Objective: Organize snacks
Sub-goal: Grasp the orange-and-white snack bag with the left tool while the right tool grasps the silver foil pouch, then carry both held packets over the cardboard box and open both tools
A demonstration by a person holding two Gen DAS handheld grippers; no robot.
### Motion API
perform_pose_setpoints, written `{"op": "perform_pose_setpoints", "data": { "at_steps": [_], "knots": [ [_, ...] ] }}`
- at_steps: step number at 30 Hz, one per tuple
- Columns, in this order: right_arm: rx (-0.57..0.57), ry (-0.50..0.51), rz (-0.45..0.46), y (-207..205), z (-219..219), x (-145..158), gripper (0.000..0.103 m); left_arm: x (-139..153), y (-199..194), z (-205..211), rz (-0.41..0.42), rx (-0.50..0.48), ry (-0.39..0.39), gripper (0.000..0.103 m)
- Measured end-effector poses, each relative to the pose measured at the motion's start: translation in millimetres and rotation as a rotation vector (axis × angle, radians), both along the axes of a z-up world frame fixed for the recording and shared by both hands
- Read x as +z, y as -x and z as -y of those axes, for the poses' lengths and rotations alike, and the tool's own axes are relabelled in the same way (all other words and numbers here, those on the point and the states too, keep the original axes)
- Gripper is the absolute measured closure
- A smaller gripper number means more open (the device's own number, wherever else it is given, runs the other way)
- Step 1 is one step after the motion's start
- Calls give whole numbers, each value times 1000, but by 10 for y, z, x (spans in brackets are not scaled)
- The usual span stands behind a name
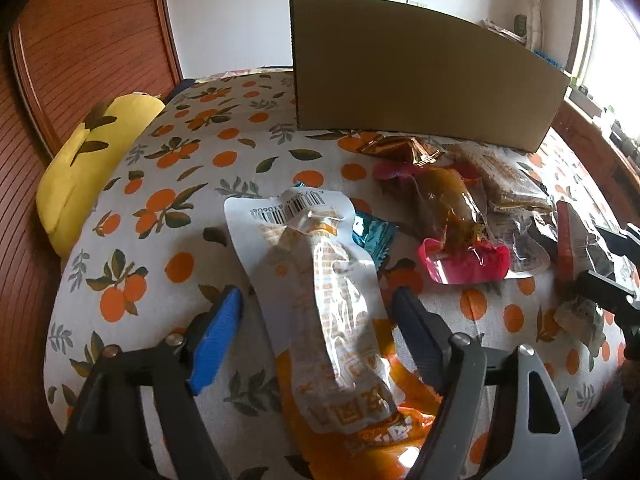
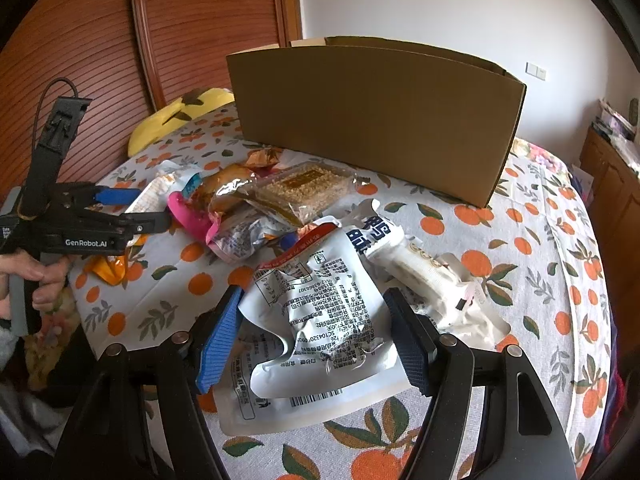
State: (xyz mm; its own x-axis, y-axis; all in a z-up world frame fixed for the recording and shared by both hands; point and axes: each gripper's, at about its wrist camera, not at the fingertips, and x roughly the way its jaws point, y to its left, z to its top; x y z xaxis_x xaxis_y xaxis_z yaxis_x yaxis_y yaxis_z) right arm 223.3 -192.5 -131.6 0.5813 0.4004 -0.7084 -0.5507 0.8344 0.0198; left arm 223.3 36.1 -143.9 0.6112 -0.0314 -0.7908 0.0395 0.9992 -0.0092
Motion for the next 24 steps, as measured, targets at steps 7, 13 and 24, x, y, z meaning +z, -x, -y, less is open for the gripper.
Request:
{"op": "perform_pose_setpoints", "data": {
  "at_steps": [7, 13, 24],
  "knots": [
    [1, 5, 0, 5, -12, -2, 30, 26, -100, -63, 7, 12, 13, 43],
    [1, 8, -2, 8, -23, -1, 30, 47, 11, -151, 17, 6, 38, 62],
    [-9, -15, 6, 40, -35, 63, 31, 331, 328, -269, 143, 2, 105, 63]
  ]
}}
